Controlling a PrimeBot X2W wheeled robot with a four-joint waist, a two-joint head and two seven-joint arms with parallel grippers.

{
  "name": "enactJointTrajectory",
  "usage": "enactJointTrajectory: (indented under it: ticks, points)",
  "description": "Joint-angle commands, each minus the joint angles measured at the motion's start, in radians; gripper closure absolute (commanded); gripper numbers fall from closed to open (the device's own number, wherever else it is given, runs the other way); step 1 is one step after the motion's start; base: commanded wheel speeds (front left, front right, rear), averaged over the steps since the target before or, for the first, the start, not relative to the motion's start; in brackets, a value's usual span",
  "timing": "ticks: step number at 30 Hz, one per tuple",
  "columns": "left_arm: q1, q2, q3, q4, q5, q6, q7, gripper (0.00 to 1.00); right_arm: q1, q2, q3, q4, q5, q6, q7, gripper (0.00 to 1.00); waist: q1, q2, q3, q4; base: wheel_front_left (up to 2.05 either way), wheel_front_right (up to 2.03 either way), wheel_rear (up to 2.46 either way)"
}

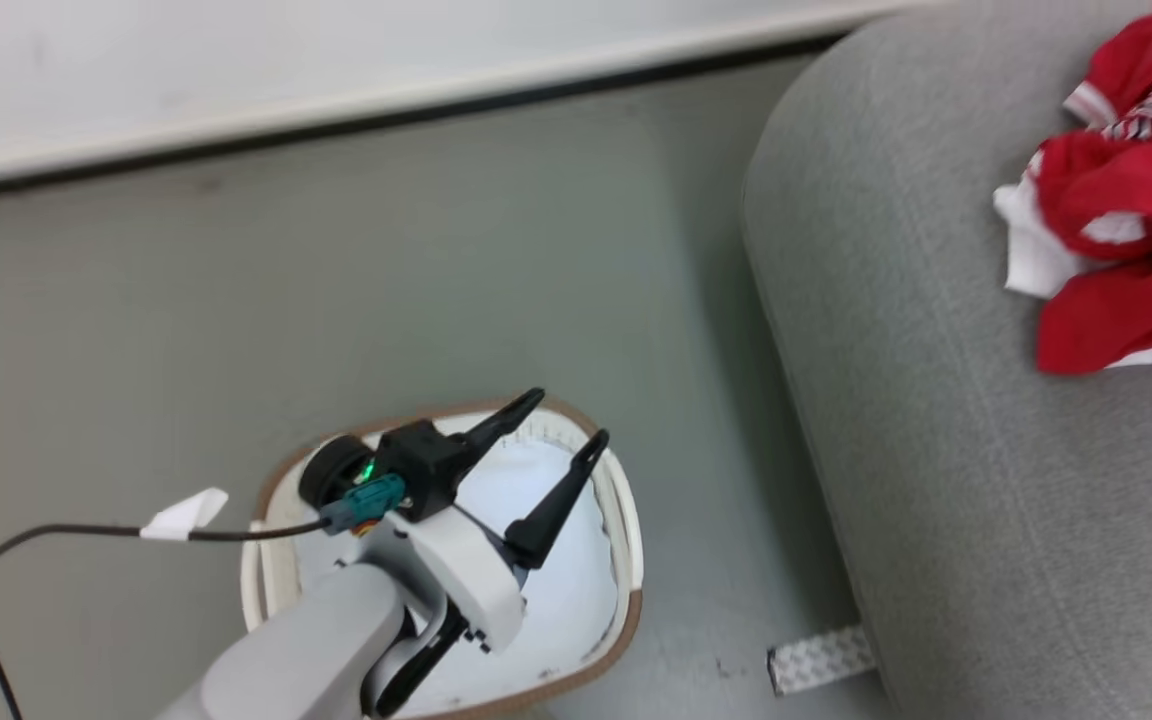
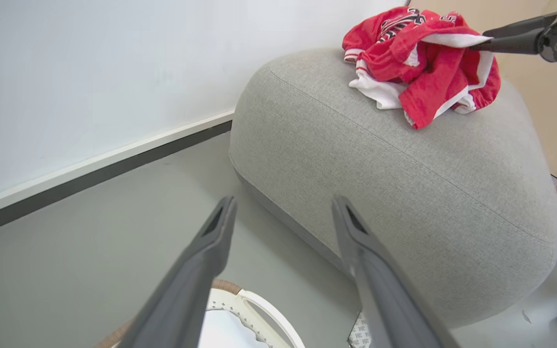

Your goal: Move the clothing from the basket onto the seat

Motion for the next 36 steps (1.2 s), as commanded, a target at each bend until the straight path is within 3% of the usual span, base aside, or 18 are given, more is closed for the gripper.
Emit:
enactJointTrajectory:
  ticks: [1, 6, 15, 26, 36]
  points:
    - [0.022, 0.003, 0.005, 0.008, -0.007, 0.005, -0.006, 0.0, 0.022, -0.007, 0.016, -0.012, 0.021, -0.002, 0.004, 0.0, 0.0, 0.0, -0.074, 0.003, 0.0, 0.0, 0.0]
    - [0.064, -0.002, 0.037, 0.032, -0.034, 0.021, -0.012, 0.0, 0.052, -0.052, 0.084, -0.079, 0.057, -0.002, -0.006, 0.0, 0.0, 0.0, -0.174, 0.019, 0.0, 0.0, 0.0]
    - [0.14, 0.009, 0.144, 0.026, -0.063, 0.061, -0.016, 0.0, 0.117, -0.06, 0.121, -0.215, 0.082, -0.002, -0.127, 0.0, 0.0, 0.0, -0.325, 0.084, 0.0, 0.0, 0.0]
    - [0.303, 0.055, 0.375, -0.05, -0.051, 0.121, -0.016, 0.0, 0.317, 0.092, -0.002, -0.331, 0.057, -0.002, -0.297, 0.0, 0.0, 0.0, -0.42, 0.16, 0.0, 0.0, 0.0]
    - [0.491, 0.005, 0.628, -0.148, 0.049, 0.14, -0.016, 0.0, 0.584, 0.331, -0.22, -0.391, -0.075, -0.002, -0.438, 0.0, 0.0, 0.0, -0.441, 0.206, 0.0, 0.0, 0.0]
